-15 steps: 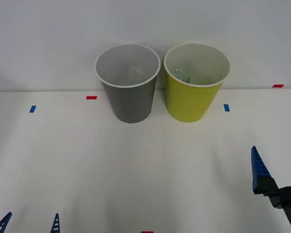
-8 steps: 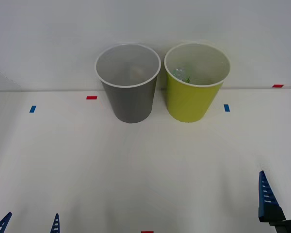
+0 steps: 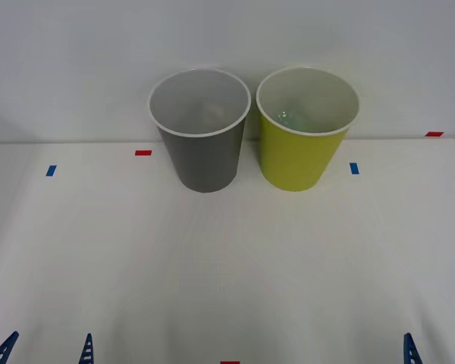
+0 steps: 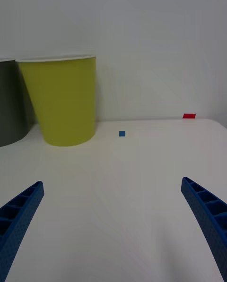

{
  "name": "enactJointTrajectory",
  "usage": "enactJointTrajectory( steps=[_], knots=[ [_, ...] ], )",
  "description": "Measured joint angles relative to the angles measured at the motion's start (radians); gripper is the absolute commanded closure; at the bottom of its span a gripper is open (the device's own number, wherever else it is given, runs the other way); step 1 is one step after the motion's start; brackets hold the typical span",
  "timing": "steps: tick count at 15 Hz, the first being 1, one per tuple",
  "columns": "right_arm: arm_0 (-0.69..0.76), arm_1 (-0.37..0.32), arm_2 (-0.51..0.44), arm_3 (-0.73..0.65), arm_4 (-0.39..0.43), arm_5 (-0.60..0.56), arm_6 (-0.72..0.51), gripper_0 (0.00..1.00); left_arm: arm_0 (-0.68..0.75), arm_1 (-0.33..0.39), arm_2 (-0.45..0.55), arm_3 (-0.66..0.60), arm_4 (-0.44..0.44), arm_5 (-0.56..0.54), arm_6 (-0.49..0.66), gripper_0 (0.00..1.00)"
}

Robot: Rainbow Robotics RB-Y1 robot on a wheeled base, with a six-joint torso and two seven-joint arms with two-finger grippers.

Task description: Put cans in the gray bin and PET bottles in the light green bin.

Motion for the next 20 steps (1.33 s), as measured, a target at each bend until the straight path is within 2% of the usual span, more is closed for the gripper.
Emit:
enactJointTrajectory(
  steps=[7,9,20],
  knots=[
    [-0.006,0.011,0.064,0.032,-0.007,0.025,-0.011,0.0,0.0,0.0,0.0,0.0,0.0,0.0,0.0,0.0],
    [-0.008,0.051,0.065,0.032,-0.004,0.038,-0.007,0.0,0.0,0.0,0.0,0.0,0.0,0.0,0.0,0.0],
    [-0.008,0.054,0.065,0.032,-0.001,0.04,-0.005,0.0,0.0,0.0,0.0,0.0,0.0,0.0,0.0,0.0]
  ],
)
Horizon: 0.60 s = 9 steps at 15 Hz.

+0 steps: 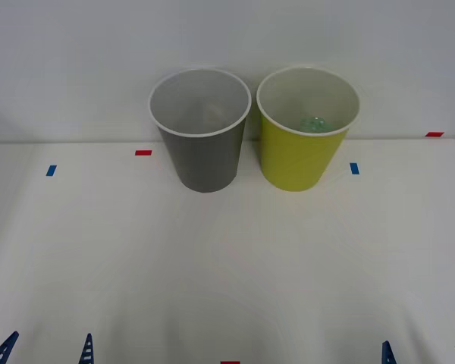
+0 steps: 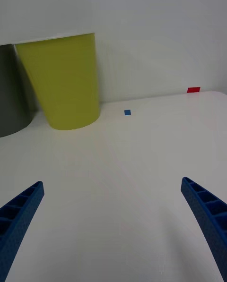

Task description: Put cans in the gray bin and PET bottles in the light green bin.

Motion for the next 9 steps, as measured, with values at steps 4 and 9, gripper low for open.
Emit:
enactJointTrajectory(
  steps=[4,9],
  knots=[
    [0.0,0.0,0.0,0.0,0.0,0.0,0.0,0.0,0.0,0.0,0.0,0.0,0.0,0.0,0.0,0.0],
    [0.0,0.0,0.0,0.0,0.0,0.0,0.0,0.0,0.0,0.0,0.0,0.0,0.0,0.0,0.0,0.0]
  ],
)
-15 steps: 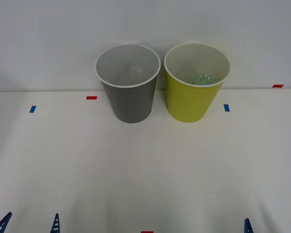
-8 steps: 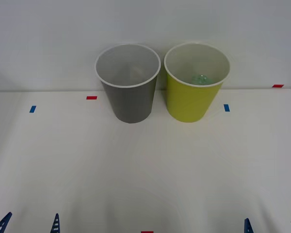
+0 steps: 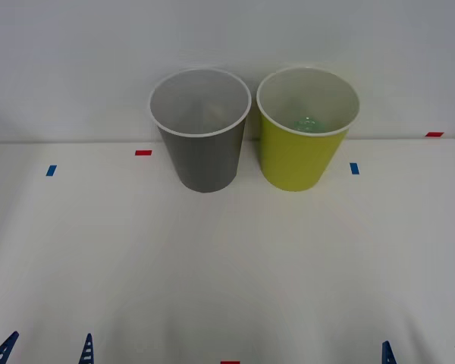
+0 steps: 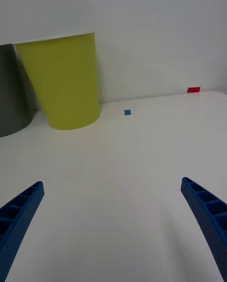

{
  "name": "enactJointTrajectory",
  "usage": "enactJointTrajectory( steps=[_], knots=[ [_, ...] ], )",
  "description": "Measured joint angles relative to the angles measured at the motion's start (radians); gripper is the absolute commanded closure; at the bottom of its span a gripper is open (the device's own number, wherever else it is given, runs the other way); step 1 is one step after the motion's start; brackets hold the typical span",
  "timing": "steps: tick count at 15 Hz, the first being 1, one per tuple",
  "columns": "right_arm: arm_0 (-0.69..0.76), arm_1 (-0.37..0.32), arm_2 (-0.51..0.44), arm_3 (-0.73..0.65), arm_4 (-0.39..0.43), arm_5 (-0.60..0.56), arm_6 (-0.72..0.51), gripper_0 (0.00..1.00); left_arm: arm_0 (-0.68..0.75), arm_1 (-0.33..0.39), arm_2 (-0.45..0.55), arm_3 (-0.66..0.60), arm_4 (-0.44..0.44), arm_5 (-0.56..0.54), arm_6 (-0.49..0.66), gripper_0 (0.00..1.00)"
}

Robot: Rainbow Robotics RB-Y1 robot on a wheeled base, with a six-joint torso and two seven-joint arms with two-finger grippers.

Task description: Put cans in the gray bin and PET bottles in the light green bin.

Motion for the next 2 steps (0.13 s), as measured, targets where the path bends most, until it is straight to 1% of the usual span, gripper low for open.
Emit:
enactJointTrajectory(
  steps=[2],
  knots=[
    [0.0,0.0,0.0,0.0,0.0,0.0,0.0,0.0,0.0,0.0,0.0,0.0,0.0,0.0,0.0,0.0]
  ],
)
